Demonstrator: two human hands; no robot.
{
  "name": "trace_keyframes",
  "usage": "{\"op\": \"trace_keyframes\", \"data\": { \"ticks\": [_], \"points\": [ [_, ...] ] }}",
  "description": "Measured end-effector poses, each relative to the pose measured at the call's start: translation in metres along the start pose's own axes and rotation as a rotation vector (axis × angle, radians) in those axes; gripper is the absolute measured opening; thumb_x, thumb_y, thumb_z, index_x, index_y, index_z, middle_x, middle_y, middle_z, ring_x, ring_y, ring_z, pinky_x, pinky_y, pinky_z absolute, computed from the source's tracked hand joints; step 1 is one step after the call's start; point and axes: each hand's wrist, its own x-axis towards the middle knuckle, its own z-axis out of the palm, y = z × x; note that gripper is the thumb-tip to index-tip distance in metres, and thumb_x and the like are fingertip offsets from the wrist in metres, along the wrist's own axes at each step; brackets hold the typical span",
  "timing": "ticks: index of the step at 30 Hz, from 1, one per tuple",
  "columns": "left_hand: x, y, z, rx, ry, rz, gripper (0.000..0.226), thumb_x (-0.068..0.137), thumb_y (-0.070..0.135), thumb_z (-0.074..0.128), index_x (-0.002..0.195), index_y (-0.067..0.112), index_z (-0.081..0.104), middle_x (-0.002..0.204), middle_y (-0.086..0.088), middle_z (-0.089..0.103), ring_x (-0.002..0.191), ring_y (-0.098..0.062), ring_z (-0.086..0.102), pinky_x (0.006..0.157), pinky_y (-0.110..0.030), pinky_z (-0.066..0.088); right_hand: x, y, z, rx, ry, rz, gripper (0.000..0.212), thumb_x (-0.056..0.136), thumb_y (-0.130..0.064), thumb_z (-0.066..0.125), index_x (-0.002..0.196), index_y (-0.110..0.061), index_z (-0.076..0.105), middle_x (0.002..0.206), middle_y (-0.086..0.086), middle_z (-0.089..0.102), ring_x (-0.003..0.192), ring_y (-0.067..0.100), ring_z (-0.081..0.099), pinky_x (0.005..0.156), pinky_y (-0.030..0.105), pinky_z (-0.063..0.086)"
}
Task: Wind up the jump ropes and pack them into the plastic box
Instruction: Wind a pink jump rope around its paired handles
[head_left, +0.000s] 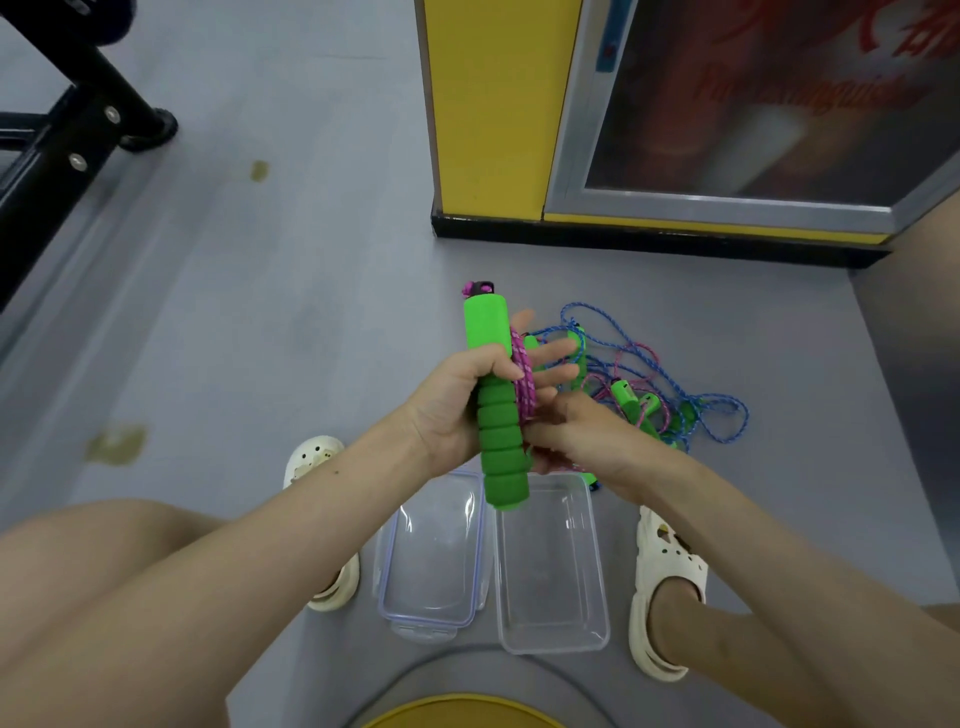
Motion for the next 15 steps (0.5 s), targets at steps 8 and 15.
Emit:
{"op": "trace_keyframes", "data": {
  "ticks": [8, 15],
  "points": [
    [-0.002, 0.001, 0.000, 0.640, 0.228, 0.057, 0.037, 0.059, 0.005, 0.053, 0.095, 0.016, 0.055, 0.108, -0.003, 0.058, 0.101, -0.016, 0.055, 0.089, -0.034, 0.043, 0.001, 0.003, -0.004, -0.100, -0.020, -0.050, 0.012, 0.087, -0.006, 0.064, 0.093, -0.011, 0.073, 0.085, 0.025, 0.068, 0.070, 0.020, 0.054, 0.066, 0.026, 0.048],
    [-0.002, 0.002, -0.017, 1.175, 0.197, 0.007, 0.024, 0.076, -0.001, 0.061, 0.073, 0.021, 0.051, 0.062, 0.004, 0.046, 0.045, 0.001, 0.042, 0.045, -0.013, 0.034, 0.001, -0.003, -0.015, -0.161, 0.114, -0.087, 0.006, 0.082, -0.009, 0.069, 0.088, -0.010, 0.072, 0.084, 0.016, 0.070, 0.075, 0.011, 0.060, 0.075, 0.023, 0.050]
  ]
}}
